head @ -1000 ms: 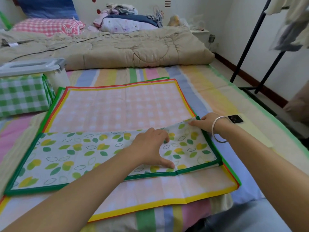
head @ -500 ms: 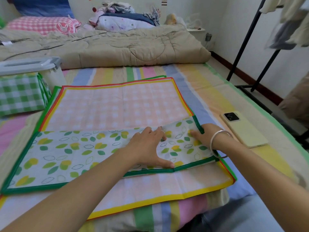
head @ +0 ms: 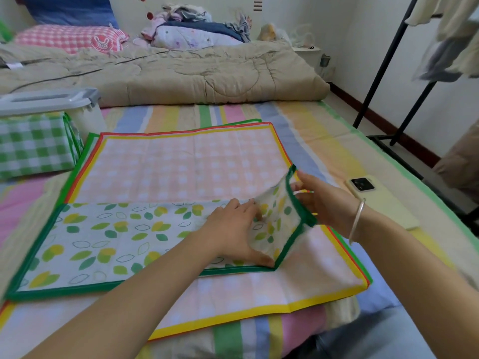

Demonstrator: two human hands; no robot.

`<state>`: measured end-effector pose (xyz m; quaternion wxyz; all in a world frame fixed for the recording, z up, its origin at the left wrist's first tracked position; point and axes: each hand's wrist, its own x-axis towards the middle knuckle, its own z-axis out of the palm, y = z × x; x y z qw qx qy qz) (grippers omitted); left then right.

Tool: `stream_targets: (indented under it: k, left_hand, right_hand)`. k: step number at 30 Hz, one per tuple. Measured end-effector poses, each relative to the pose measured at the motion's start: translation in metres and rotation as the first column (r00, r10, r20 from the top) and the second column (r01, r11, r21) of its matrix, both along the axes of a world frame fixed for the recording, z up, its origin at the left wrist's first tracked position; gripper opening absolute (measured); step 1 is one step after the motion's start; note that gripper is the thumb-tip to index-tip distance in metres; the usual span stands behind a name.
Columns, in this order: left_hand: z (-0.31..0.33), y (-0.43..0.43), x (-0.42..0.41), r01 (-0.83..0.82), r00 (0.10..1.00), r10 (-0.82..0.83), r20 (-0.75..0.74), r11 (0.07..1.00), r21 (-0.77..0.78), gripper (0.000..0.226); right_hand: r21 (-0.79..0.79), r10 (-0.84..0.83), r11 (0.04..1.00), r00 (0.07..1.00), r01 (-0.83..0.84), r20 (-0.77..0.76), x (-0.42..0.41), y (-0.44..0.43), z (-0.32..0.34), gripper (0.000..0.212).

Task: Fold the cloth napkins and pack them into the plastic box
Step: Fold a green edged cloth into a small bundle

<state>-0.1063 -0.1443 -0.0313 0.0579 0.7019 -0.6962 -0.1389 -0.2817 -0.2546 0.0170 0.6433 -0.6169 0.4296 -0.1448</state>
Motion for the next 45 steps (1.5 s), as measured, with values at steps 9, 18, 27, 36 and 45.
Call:
stream_targets:
  k: [9, 18, 27, 36, 45]
  left_hand:
    - [-0.039, 0.024, 0.030, -0.309, 0.613, 0.130, -0.779, 0.947, -0.085, 0.036]
    - [-0.025, 0.030, 0.042, -0.641, -0.318, 0.154, -0.936, 0.693, 0.332, 0.031]
    - [-0.036, 0.077, 0.058, -0.711, 0.636, 0.425, -0.644, 0.647, -0.276, 0.027]
    - [-0.033, 0.081, 0.041, -0.672, 0.731, 0.503, -0.460, 0.650, -0.356, 0.031]
    - [-0.026, 0.086, 0.039, -0.725, 0.650, 0.522, -0.553, 0.644, -0.244, 0.050]
  right_hand:
    - [-0.374, 0.083, 0.926, 0.994, -0.050, 0.073, 0.051, 0.048, -0.046, 0.063]
    - [-0.588, 0.114, 0.574, 0.766, -0.570, -0.632, 0.090, 0.076, -0.074, 0.060]
    - [-0.541, 0.039, 0.534, 0.658, -0.650, -0.752, 0.094, 0.079, -0.083, 0.067]
    - [-0.536, 0.011, 0.546, 0.645, -0.644, -0.764, 0.097, 0.080, -0.082, 0.067]
    - [-0.535, -0.004, 0.539, 0.633, -0.650, -0.774, 0.098, 0.082, -0.081, 0.067]
